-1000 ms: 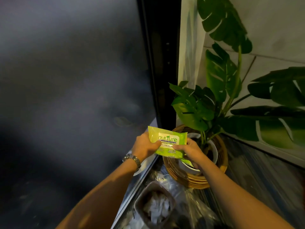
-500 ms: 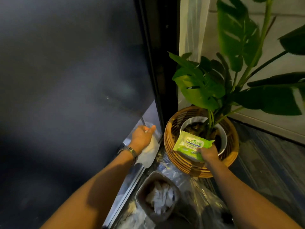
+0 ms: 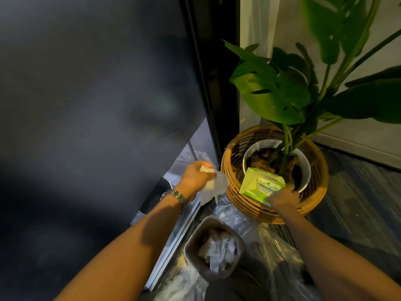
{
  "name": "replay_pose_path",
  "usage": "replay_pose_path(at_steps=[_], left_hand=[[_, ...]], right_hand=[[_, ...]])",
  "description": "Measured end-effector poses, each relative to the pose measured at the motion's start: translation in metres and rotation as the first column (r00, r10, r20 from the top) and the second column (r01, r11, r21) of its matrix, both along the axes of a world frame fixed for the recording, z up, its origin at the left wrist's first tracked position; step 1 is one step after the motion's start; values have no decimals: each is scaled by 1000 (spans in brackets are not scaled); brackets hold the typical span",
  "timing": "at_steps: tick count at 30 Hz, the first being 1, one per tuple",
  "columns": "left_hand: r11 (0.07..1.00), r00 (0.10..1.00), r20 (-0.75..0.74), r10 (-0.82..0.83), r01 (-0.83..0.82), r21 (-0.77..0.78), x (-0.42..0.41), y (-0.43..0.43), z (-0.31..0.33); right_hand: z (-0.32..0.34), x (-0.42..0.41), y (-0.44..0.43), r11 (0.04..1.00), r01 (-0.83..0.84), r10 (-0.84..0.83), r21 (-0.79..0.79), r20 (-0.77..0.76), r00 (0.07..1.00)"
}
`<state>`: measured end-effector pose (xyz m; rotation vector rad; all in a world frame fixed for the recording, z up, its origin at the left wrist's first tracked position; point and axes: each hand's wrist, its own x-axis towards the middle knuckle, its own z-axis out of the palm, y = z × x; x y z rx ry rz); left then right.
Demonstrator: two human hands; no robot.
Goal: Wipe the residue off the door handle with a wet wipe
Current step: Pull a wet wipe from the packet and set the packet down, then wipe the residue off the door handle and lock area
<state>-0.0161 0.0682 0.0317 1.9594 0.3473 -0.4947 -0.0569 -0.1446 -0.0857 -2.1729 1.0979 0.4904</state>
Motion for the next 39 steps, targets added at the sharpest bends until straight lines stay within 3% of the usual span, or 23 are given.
replay_pose_path(at_steps=[2,4,7,10,16,20,24,30,33,39], left_hand=[[999,1000,20,18,-17,-40,-3,-1,13],[996,997,42,59,-56,-70,-8,-2,28],[982,980,110,164,-152,-107,-17,1,55],[969,956,170,237,-220,-114,-25,13,96],[945,893,318,317,-268,-188,-47,53,199],[962,889,370,271,-239,-133,-74,87,260],[985,945,278,169,-170,-22,-111,120,299],[977,930,307,201,-213,6,-162,154,338],[969,917,322,235,-246,-9,-176,168,351],[940,871,357,338,-334,-74,-201,190,367]], right_hand=[[20,-1,10,987,-151,154,-58,42,987],[51,3,27,942,-324,309,92,148,940],[124,7,57,696,-482,313,532,380,870],[196,13,81,519,-547,300,657,459,836],[298,22,113,410,-677,296,611,613,733],[358,20,134,293,-806,366,515,718,591],[392,14,152,104,-853,442,511,745,500],[427,-12,201,-194,-843,695,502,677,243],[436,-23,230,-218,-839,682,498,693,234],[445,-26,268,-265,-753,601,603,714,360]])
